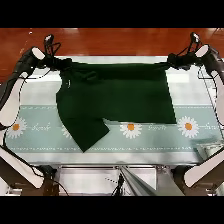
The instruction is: Fold the shirts.
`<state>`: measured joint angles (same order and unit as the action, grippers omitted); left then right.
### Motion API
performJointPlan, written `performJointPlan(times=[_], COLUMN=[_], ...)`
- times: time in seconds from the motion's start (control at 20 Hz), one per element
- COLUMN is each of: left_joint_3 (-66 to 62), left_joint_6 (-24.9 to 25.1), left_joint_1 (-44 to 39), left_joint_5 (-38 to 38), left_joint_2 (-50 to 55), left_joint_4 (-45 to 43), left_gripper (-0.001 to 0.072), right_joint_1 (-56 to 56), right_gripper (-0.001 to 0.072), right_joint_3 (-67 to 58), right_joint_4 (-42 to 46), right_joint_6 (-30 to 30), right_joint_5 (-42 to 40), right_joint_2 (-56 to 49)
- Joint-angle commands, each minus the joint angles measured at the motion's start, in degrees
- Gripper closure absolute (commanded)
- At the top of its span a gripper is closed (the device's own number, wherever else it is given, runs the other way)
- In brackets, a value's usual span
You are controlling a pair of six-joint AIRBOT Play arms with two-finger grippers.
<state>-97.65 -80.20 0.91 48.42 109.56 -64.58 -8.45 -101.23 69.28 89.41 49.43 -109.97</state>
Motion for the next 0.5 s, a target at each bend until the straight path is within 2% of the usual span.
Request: performJointPlan(times=[0.0,0.25,0.45], left_joint_3=[-1.5,-2.9,-1.4], left_joint_6=[0.0,0.0,-0.3], left_joint_1=[1.9,6.0,3.5], left_joint_5=[11.1,29.6,32.2], left_joint_2=[-0.8,-2.7,0.0], left_joint_4=[-0.2,-0.3,0.8], left_gripper=[0.0686,0.0686,0.0685], right_joint_1=[-0.4,-1.2,0.5], right_gripper=[0.0688,0.0688,0.0688], right_joint_3=[-0.1,-0.1,-0.1], right_joint_4=[0.2,0.9,0.7], right_joint_6=[0.0,-0.5,-0.2], right_joint_5=[10.1,20.9,21.4], right_joint_2=[0.7,1.8,1.0])
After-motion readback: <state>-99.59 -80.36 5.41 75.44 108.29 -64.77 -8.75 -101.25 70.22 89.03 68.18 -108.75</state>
